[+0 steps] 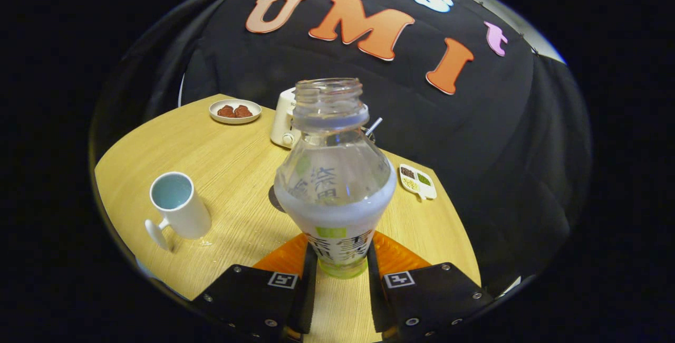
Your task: Take the bottle from table, then pour the juice into the cup, finally place the bottle on the coaster
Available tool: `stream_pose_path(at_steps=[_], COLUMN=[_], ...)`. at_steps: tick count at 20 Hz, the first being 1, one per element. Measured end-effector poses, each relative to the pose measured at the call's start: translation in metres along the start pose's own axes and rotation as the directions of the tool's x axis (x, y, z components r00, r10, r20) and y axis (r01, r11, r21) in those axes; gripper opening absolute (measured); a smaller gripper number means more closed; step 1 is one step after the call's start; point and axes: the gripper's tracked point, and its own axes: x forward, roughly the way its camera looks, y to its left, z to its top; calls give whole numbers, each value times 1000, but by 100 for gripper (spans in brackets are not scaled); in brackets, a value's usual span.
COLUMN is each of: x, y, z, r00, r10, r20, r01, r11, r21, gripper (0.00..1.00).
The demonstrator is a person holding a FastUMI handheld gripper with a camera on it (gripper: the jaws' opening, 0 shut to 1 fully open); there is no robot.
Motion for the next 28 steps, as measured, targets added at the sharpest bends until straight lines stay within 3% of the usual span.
stream_pose_path(at_steps=[6,12,17,28], x=[-11,-7,-4,-3], y=[36,59,66,74], z=[22,14,16,23], r00=[1000,997,992,987], r10=[-17,-69,-122,-163], r20=[12,-30,-15,3], r01=[19,57,103,126], r11=[990,955,888,753], r21=[-140,-290,-448,-646], gripper=[45,45,45,45])
